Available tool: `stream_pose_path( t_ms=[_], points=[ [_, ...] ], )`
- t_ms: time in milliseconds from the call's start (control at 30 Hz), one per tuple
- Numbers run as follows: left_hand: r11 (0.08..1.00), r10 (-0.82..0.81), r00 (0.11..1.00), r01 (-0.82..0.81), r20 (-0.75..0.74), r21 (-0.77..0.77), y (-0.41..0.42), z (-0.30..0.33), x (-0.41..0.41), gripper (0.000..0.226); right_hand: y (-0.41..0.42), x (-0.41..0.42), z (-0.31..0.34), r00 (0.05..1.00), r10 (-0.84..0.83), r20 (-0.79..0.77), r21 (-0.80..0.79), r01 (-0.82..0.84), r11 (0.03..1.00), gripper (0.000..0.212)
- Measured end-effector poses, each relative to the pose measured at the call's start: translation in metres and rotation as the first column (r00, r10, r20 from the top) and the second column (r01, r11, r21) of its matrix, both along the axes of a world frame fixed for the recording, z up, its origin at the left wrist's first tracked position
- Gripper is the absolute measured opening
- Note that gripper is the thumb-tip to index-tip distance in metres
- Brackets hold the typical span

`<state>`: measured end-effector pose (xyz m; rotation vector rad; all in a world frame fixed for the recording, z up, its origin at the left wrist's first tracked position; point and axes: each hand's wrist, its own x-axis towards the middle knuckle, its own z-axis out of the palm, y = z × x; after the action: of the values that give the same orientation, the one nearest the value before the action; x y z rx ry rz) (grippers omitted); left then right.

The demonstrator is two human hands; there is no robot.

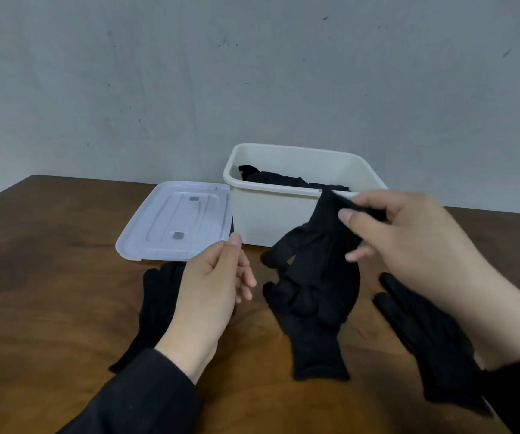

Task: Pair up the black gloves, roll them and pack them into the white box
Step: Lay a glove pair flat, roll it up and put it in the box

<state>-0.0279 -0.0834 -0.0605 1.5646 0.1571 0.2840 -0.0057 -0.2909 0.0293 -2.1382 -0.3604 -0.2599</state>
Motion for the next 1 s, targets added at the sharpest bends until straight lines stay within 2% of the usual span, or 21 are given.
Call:
stream_pose_path(
  t_ms=[167, 233, 300, 333, 400, 500, 567, 700, 800, 833, 900, 1000],
  points=[
    [0.988, 0.002, 1.000, -0.002, 0.002, 0.157, 0.002, -0.008, 0.004, 0.039, -0.001, 0.004, -0.001, 0.988, -0.045, 0.146, 0.017, 0.043, 0.999, 0.016],
    [0.975, 0.002, 1.000, -0.006, 0.017, 0.224, 0.004, -0.010, 0.005, 0.037, -0.001, -0.010, -0.025, 0.979, -0.028, 0.203, -0.069, 0.042, 0.997, 0.022],
    [0.923, -0.049, 0.999, 0.037, 0.023, 0.384, 0.006, -0.012, 0.004, 0.033, -0.005, -0.026, -0.066, 0.980, 0.053, 0.194, -0.181, -0.017, 0.983, 0.033],
    [0.867, -0.102, 0.995, 0.086, 0.005, 0.492, 0.006, -0.013, 0.002, 0.027, -0.008, -0.034, -0.088, 0.985, 0.088, 0.148, -0.232, -0.052, 0.971, 0.038],
    [0.685, -0.234, 0.971, 0.203, -0.053, 0.699, 0.005, -0.017, 0.000, 0.014, -0.014, -0.045, -0.127, 0.985, 0.159, 0.064, -0.326, -0.130, 0.936, 0.041],
    [0.355, -0.401, 0.902, 0.315, -0.161, 0.880, -0.001, -0.029, -0.001, 0.026, -0.020, -0.051, -0.155, 0.968, 0.249, 0.028, -0.407, -0.216, 0.887, 0.034],
    [0.244, -0.422, 0.883, 0.331, -0.207, 0.911, -0.004, -0.033, -0.002, 0.035, -0.022, -0.049, -0.155, 0.971, 0.240, 0.009, -0.403, -0.216, 0.889, 0.033],
    [0.220, -0.425, 0.883, 0.313, -0.199, 0.924, -0.002, -0.034, -0.001, 0.041, -0.024, -0.051, -0.146, 0.964, 0.267, -0.022, -0.439, -0.249, 0.863, 0.049],
    [0.203, -0.468, 0.868, 0.291, -0.168, 0.935, -0.002, -0.031, -0.002, 0.042, -0.035, -0.052, -0.137, 0.981, 0.190, -0.033, -0.405, -0.187, 0.895, 0.032],
    [0.189, -0.496, 0.852, 0.295, -0.168, 0.937, -0.002, -0.030, -0.002, 0.041, -0.040, -0.051, -0.135, 0.982, 0.185, -0.044, -0.433, -0.186, 0.882, 0.035],
    [0.143, -0.548, 0.810, 0.338, -0.210, 0.930, -0.003, -0.029, -0.004, 0.041, -0.045, -0.049, -0.133, 0.968, 0.228, -0.110, -0.528, -0.251, 0.811, 0.053],
    [0.084, -0.594, 0.762, 0.379, -0.259, 0.921, -0.005, -0.031, -0.004, 0.047, -0.048, -0.045, -0.133, 0.955, 0.241, -0.172, -0.564, -0.296, 0.771, 0.053]
  ],
)
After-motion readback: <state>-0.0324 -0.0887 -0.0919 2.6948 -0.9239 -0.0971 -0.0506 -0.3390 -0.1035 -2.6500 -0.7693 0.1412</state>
